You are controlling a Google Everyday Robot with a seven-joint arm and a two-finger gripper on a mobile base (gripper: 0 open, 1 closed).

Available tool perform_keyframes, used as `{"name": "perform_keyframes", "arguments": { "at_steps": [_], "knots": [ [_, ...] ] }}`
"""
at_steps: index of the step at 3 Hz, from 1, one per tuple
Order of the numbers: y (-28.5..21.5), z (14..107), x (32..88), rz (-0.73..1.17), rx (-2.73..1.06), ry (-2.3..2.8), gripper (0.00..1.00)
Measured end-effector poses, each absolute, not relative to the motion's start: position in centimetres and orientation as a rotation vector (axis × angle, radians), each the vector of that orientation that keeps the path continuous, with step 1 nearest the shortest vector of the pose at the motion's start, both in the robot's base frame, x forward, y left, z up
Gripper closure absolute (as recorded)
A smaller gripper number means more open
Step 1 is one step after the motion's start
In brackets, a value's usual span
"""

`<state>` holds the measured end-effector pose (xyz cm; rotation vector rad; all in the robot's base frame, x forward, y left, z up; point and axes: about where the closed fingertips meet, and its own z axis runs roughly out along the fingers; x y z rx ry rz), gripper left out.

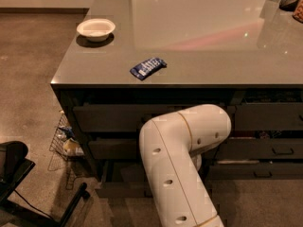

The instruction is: Open bottom drawer

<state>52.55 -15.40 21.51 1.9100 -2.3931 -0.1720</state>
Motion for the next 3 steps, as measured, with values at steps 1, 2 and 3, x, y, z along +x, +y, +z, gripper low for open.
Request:
{"name": "perform_keyframes", "arguments": {
  "at_steps": [1, 2, 3],
  "knots": [
    [-17.5, 20.8, 55.4, -0.102, 1.897, -2.431, 1.0],
    [-20.8, 24.3, 57.5, 0.01, 1.899, -2.379, 1.0],
    [-22.7, 28.1, 58.0, 0.076, 1.897, -2.314, 1.0]
  ]
}}
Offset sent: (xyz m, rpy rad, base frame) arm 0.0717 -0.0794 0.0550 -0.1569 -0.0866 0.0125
